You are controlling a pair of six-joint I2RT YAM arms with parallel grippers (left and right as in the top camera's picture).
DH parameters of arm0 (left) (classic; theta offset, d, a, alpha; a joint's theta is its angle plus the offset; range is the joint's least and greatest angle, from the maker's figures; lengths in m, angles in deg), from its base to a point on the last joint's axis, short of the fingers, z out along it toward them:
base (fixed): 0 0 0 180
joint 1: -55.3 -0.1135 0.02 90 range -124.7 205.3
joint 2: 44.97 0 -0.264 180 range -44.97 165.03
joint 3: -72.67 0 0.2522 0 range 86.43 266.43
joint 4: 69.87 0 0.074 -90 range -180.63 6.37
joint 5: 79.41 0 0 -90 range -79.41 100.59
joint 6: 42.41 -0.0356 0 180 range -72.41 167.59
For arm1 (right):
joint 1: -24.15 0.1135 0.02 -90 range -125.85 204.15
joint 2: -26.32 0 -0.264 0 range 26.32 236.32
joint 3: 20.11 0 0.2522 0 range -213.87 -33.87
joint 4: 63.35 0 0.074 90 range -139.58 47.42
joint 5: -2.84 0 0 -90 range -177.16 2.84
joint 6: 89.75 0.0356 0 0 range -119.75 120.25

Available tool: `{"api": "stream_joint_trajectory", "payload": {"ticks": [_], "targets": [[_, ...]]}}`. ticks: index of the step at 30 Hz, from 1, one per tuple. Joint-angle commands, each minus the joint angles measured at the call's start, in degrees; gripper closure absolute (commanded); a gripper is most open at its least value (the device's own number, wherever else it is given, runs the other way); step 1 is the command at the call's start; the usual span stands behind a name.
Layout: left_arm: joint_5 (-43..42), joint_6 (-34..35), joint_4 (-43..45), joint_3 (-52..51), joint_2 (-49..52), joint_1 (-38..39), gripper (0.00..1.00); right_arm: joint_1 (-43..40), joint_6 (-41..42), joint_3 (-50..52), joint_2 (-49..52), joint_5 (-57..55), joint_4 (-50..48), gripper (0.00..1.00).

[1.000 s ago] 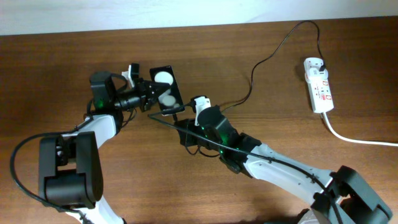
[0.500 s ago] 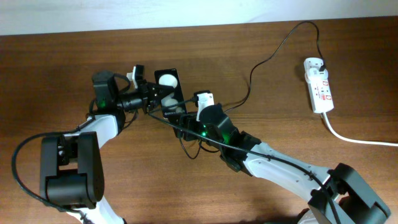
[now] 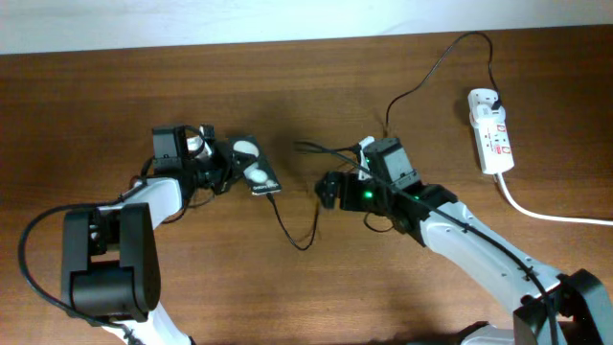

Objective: Plug charger to phone and switch on socket
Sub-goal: 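Release the plug with the right gripper and pull it back right, then lower the connected phone flat onto the table with the left gripper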

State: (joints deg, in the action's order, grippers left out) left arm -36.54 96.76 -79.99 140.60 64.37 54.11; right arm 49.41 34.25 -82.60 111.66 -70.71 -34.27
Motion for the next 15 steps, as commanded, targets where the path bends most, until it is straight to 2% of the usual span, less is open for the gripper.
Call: {"api": "stream_joint_trajectory", "payload": {"ticks": [1, 4, 9, 12, 13, 15], "targets": [[4.15, -4.92, 0.04, 0.24, -1.46, 0.55, 0.98, -0.26, -0.59, -0.33, -0.66, 0.92, 0.37, 0.01], [7.41, -9.03, -1.51, 0.24, -1.46, 3.3, 0.98, -0.26, -0.59, -0.33, -0.66, 0.92, 0.35, 0.01], [17.29, -10.36, -12.48, 0.24, -1.46, 6.19, 0.96, -0.26, -0.59, -0.33, -0.66, 0.92, 0.35, 0.01], [17.68, -16.79, -13.25, 0.24, -1.46, 7.76, 0.94, -0.26, -0.59, -0.33, -0.66, 0.92, 0.35, 0.01], [18.93, -17.66, -13.38, 0.24, -1.46, 8.02, 0.97, -0.26, -0.59, -0.33, -0.66, 0.92, 0.37, 0.01], [22.45, -18.03, -13.64, 0.24, -1.46, 8.46, 0.96, -0.26, -0.59, -0.33, -0.66, 0.92, 0.37, 0.01]]}}
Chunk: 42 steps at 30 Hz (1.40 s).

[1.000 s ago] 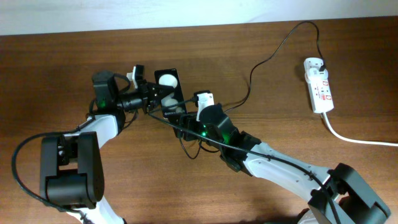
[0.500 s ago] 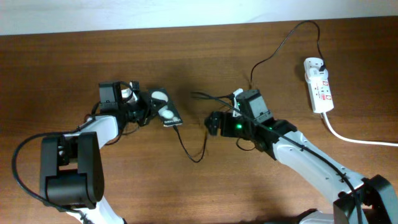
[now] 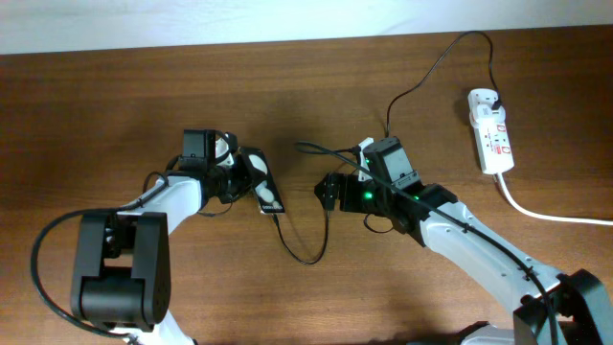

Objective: Plug charger to phone and switch on socket
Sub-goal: 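Lower the connected phone flat onto the table with the left gripper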

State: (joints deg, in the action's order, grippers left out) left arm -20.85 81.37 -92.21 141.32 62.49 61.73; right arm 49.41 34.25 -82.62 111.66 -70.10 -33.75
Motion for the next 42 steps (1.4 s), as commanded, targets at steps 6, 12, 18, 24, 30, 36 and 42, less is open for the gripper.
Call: {"api": "stream_joint_trajectory", "payload": {"ticks": [6, 12, 18, 24, 30, 36, 42], "targets": [[12.22, -2.62, -1.55, -0.48, 0.42, 6.71, 0.9, -0.26, -0.59, -0.31, -0.66, 0.31, -0.17, 0.01], [13.75, -2.62, -2.14, -0.48, 0.42, 8.09, 0.78, -0.26, -0.59, -0.31, -0.66, 0.31, -0.17, 0.01], [13.92, -2.62, -2.27, -0.48, 0.42, 8.09, 0.7, -0.26, -0.59, -0.31, -0.66, 0.31, -0.17, 0.01], [13.92, -2.62, -2.25, -0.48, 0.42, 8.11, 0.63, -0.26, -0.59, -0.31, -0.66, 0.31, -0.17, 0.01], [13.92, -2.62, -2.23, -0.48, 0.42, 8.09, 0.61, -0.26, -0.59, -0.31, -0.66, 0.31, -0.17, 0.01], [13.94, -2.62, -2.01, -0.48, 0.42, 8.09, 0.61, -0.26, -0.59, -0.31, -0.66, 0.31, -0.17, 0.01], [13.94, -2.62, -1.97, -0.48, 0.42, 8.09, 0.59, -0.26, -0.59, -0.31, -0.66, 0.31, -0.17, 0.01]]}}
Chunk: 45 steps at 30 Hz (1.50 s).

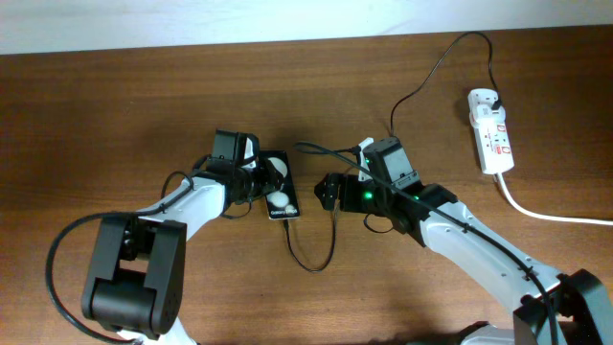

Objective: Plug charger to phone and switch on socket
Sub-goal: 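Lower the connected phone flat onto the table with the left gripper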

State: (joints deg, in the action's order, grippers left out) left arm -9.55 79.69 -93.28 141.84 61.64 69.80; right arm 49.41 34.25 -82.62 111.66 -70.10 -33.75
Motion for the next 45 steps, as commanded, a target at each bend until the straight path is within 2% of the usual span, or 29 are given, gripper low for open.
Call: {"api": "stream_joint_trajectory", "payload": {"ticks": [1, 6, 10, 19, 22, 27, 29, 30, 36, 37, 38, 40, 45], "targets": [[2.62, -0.94, -0.9, -1.01, 1.27, 0.02, 0.55, -0.26, -0.59, -0.31, -0.66, 0.31, -0.17, 0.01], [2.64, -0.94, -0.72, -1.01, 1.27, 0.02, 0.46, -0.26, -0.59, -0.31, -0.66, 0.31, -0.15, 0.01], [2.64, -0.94, -0.46, -1.01, 1.27, 0.02, 0.46, -0.26, -0.59, -0.31, -0.66, 0.31, -0.17, 0.01], [4.96, -0.92, 0.13, -1.01, 1.27, 0.04, 0.4, -0.26, -0.59, -0.31, -0.66, 0.31, -0.15, 0.01], [4.94, -0.92, 0.44, -1.01, 1.27, 0.04, 0.29, -0.26, -0.59, -0.31, -0.66, 0.31, -0.17, 0.01], [4.94, -0.92, 0.63, -1.01, 1.27, 0.15, 0.28, -0.26, -0.59, -0.31, -0.66, 0.31, -0.17, 0.01], [4.94, -0.94, 0.61, -1.01, 1.27, 0.15, 0.24, -0.26, -0.59, -0.31, -0.66, 0.31, -0.15, 0.01], [4.96, -0.94, 0.63, -1.01, 1.27, 0.15, 0.19, -0.26, -0.59, -0.31, -0.66, 0.31, -0.17, 0.01], [4.96, -0.94, 0.81, -1.01, 1.27, 0.13, 0.18, -0.26, -0.59, -0.31, -0.66, 0.31, -0.17, 0.01], [4.96, -0.94, 0.83, -1.01, 1.27, 0.13, 0.12, -0.26, -0.59, -0.31, -0.66, 0.31, -0.17, 0.01], [4.96, -0.92, 0.85, -1.01, 1.27, 0.13, 0.14, -0.26, -0.59, -0.31, -0.66, 0.31, -0.17, 0.01], [4.92, -0.94, 1.01, -1.01, 1.27, 0.13, 0.33, -0.26, -0.59, -0.31, -0.66, 0.31, -0.17, 0.01], [0.33, -0.98, 2.12, -1.01, 1.27, 0.15, 0.27, -0.26, -0.59, -0.31, -0.66, 0.31, -0.17, 0.01]]}}
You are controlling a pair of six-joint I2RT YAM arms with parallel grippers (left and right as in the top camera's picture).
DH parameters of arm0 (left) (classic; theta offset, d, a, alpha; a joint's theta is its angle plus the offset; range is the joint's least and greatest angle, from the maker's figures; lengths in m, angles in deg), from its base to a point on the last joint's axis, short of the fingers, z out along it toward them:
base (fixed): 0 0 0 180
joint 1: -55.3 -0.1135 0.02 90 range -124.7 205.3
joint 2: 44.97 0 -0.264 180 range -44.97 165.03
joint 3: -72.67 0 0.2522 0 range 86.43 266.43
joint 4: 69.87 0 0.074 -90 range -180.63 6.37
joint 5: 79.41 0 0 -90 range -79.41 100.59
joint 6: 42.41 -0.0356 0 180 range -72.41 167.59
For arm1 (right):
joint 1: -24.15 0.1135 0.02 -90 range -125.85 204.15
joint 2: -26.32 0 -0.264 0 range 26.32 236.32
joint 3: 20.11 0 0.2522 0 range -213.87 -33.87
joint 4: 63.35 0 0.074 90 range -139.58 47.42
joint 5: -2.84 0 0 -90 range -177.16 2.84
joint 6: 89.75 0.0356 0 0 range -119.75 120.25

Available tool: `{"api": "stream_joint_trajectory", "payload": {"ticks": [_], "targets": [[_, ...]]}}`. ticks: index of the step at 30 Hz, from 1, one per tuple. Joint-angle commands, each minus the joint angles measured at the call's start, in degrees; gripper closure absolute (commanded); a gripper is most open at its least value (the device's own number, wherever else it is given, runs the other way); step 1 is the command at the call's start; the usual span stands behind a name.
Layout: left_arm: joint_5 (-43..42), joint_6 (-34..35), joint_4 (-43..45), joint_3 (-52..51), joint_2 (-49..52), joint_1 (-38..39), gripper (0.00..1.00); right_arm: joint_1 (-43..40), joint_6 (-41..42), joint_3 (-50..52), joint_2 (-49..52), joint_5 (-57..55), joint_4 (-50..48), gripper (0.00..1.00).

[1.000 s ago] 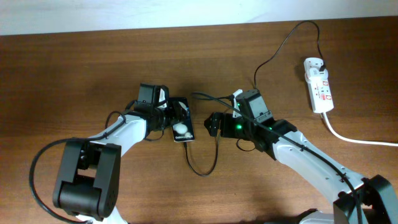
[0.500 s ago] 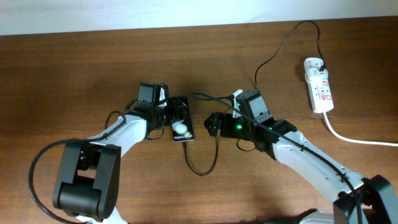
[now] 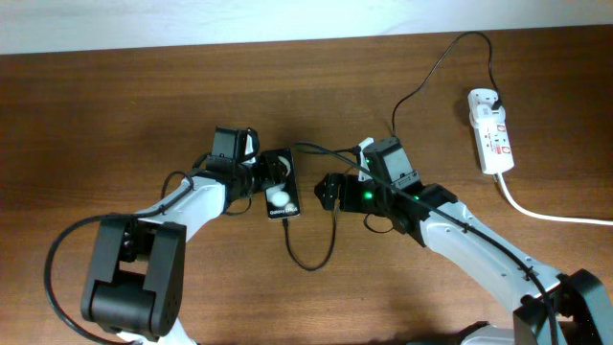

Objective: Plug charger to phone and switch on socket
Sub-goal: 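Lower the connected phone flat onto the table with the left gripper, then move the right gripper to the white power strip's switch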

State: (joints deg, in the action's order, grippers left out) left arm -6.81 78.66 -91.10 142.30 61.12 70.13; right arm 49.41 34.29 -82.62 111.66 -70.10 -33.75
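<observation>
In the overhead view a dark phone (image 3: 283, 172) lies on the wooden table left of centre. My left gripper (image 3: 271, 184) is shut on it, one white fingertip (image 3: 278, 199) showing over its near end. The black charger cable (image 3: 311, 261) leaves the phone's near end, loops toward me and rises to my right gripper (image 3: 327, 190), which looks shut on it. Further cable runs right and up to the white power strip (image 3: 490, 132) at the far right. The switch state is too small to tell.
A white mains lead (image 3: 536, 213) runs from the power strip off the right edge. The table's far edge meets a white wall. My right arm's body (image 3: 450, 230) stretches diagonally across the right half.
The phone sits a touch farther from me and is turned slightly in my left gripper, and the white fingertip now shows at its near end. The right arm has not moved.
My left gripper held the phone well to the left with the cable trailing from it. It was then farther right at each moment, and the cable loop grew slack. Now the phone rests close beside the right gripper, which stayed in place throughout.
</observation>
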Motion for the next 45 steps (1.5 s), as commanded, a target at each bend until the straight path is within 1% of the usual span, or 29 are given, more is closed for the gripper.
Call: {"api": "stream_joint_trajectory", "payload": {"ticks": [1, 4, 8, 10, 12, 14, 16, 17, 18, 19, 20, 22, 24, 40, 44, 45], "targets": [[-2.82, 0.04, 0.02, -1.46, 1.79, -0.17, 0.26, -0.26, -0.63, -0.31, -0.66, 0.31, -0.17, 0.01], [-4.94, 0.04, 0.39, -1.46, 1.79, -0.17, 0.22, -0.26, -0.63, -0.31, -0.66, 0.31, -0.17, 0.01], [-6.05, 0.0, 0.83, -1.46, 1.79, -0.17, 0.21, -0.26, -0.63, -0.31, -0.66, 0.31, -0.17, 0.01], [-7.26, -1.25, 1.03, -1.46, 1.79, -0.2, 0.22, -0.26, -0.63, -0.31, -0.66, 0.31, -0.17, 0.01], [-6.56, -1.22, 1.25, -1.46, 1.79, -0.2, 0.22, -0.26, -0.63, -0.31, -0.66, 0.31, -0.17, 0.01], [-5.05, -1.22, 1.22, -1.46, 1.79, -0.39, 0.25, -0.26, -0.63, -0.31, -0.66, 0.31, -0.17, 0.01], [-5.09, -1.2, 1.33, -1.44, 1.77, -1.68, 0.23, -0.26, -0.63, -0.31, -0.66, 0.31, -0.17, 0.01], [-5.11, -1.2, 1.27, -1.44, 1.77, -2.95, 0.18, -0.26, -0.63, -0.31, -0.66, 0.31, -0.17, 0.01], [-5.11, -1.2, 1.14, -1.44, 1.77, -3.78, 0.08, -0.26, -0.63, -0.31, -0.66, 0.31, -0.17, 0.01], [-5.16, -1.2, 0.5, -1.44, 1.77, -5.62, 0.02, -0.26, -0.63, -0.31, -0.66, 0.31, -0.17, 0.01], [-5.35, -1.18, -0.31, -1.44, 1.77, -7.23, 0.01, -0.26, -0.63, -0.31, -0.66, 0.31, -0.17, 0.01], [-5.33, -1.16, -2.29, -1.44, 1.77, -10.73, 0.01, -0.26, -0.63, -0.31, -0.66, 0.31, -0.17, 0.01], [-5.33, -1.18, -2.49, -1.44, 1.77, -11.54, 0.01, -0.26, -0.63, -0.31, -0.66, 0.31, -0.17, 0.01], [-5.29, -1.18, -2.49, -1.44, 1.77, -11.52, 0.0, -0.26, -0.61, -0.31, -0.66, 0.33, -0.17, 0.01], [-5.29, -1.18, -2.49, -1.44, 1.77, -11.52, 0.01, -0.26, -0.61, -0.33, -0.66, 0.33, -1.53, 0.01], [-5.29, -1.18, -2.49, -1.46, 1.77, -11.52, 0.01, -0.26, -0.61, -1.11, -0.68, 0.48, -0.13, 0.01]]}}
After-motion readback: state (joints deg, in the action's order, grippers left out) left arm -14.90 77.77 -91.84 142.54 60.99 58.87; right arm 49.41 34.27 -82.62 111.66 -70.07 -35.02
